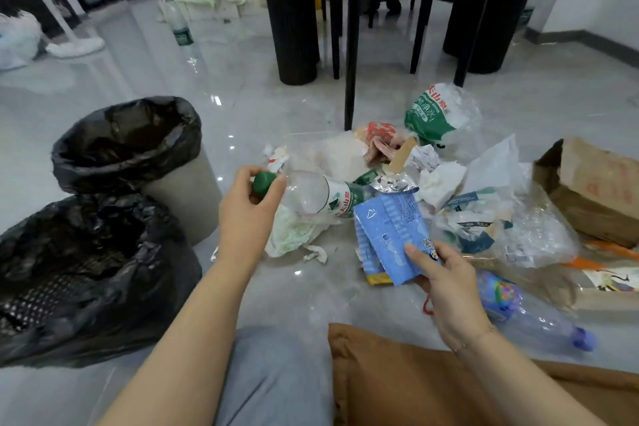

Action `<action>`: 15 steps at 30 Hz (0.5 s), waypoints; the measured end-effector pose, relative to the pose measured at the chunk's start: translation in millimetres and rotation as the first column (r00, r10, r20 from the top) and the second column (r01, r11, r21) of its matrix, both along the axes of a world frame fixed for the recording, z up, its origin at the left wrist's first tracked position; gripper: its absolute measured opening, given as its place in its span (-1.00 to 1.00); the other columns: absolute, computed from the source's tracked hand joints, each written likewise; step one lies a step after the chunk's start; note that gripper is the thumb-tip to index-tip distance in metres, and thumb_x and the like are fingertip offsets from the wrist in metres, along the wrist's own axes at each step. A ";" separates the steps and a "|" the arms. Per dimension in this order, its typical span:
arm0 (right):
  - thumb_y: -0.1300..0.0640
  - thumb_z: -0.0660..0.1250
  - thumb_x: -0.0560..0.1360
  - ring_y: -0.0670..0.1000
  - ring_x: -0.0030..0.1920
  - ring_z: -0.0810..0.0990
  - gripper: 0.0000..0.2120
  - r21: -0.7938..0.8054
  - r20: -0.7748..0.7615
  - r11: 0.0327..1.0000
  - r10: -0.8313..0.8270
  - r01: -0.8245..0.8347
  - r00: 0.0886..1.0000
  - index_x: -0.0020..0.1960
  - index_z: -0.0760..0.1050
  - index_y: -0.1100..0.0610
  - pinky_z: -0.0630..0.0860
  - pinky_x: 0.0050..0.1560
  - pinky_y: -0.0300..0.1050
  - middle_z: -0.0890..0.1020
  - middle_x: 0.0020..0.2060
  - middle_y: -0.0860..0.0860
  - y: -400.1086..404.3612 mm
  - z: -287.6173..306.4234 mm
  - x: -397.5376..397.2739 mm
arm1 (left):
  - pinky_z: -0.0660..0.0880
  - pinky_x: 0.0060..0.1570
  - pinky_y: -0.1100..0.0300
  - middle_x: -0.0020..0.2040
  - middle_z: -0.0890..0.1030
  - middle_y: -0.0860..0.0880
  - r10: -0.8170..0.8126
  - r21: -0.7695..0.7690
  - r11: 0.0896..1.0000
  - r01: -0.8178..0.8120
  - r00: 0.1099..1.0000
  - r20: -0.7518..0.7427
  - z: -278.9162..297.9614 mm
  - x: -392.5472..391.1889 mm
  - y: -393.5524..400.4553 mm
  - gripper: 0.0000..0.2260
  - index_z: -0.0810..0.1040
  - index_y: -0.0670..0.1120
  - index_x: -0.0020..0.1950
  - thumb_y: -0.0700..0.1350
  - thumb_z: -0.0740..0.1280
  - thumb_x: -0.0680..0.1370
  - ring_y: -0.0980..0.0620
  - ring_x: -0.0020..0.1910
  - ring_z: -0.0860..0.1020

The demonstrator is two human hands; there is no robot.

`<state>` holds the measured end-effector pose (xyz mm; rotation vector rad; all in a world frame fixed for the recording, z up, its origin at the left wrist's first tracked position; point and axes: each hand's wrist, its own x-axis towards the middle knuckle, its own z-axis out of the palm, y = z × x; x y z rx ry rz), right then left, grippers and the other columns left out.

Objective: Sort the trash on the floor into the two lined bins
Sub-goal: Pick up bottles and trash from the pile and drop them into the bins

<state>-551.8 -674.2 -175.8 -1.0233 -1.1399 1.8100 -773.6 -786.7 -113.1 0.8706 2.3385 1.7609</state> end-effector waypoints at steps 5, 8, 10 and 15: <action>0.26 0.36 0.48 -0.04 -0.26 0.66 -0.85 -0.026 -0.081 0.996 0.088 -0.090 0.993 0.04 0.58 0.21 0.57 -0.33 -0.20 0.72 -0.16 0.03 -34.4 16.0 -54.4 | 0.52 -0.27 0.24 -0.21 0.53 -0.02 0.133 0.229 0.962 -0.147 0.988 0.075 31.3 -29.6 -61.2 -0.88 0.52 -0.02 0.01 -0.02 0.37 0.54 0.10 -0.30 0.50; 0.27 0.35 0.48 -0.05 -0.21 0.67 -0.86 -0.036 -0.118 0.990 0.129 -0.134 0.985 0.04 0.57 0.21 0.61 -0.22 -0.18 0.70 -0.10 0.06 -54.6 30.4 -101.0 | 0.57 -0.12 0.09 -0.17 0.56 0.01 0.180 0.253 0.950 -0.184 0.983 0.037 41.8 -46.4 -98.8 -0.91 0.52 0.07 0.00 0.02 0.37 0.54 0.10 -0.28 0.55; 0.29 0.34 0.49 -0.06 -0.21 0.67 -0.86 -0.028 -0.151 0.984 0.169 -0.175 0.974 0.05 0.57 0.22 0.62 -0.19 -0.18 0.69 -0.12 0.05 -69.7 42.3 -141.4 | 0.59 -0.07 0.07 -0.09 0.60 -0.02 0.208 0.303 0.930 -0.209 0.977 0.035 46.9 -64.1 -126.9 -0.91 0.52 0.11 -0.02 0.02 0.39 0.52 0.04 -0.18 0.60; 0.27 0.34 0.50 -0.02 -0.14 0.66 -0.89 0.049 -0.198 0.963 0.268 -0.264 0.943 0.03 0.56 0.22 0.61 -0.15 -0.18 0.68 -0.12 0.05 -93.8 65.0 -218.3 | 0.56 -0.08 0.21 -0.06 0.60 0.01 0.304 0.480 0.807 -0.344 0.939 0.162 51.1 -99.9 -176.4 -0.84 0.51 -0.03 0.05 -0.05 0.41 0.52 0.07 -0.05 0.59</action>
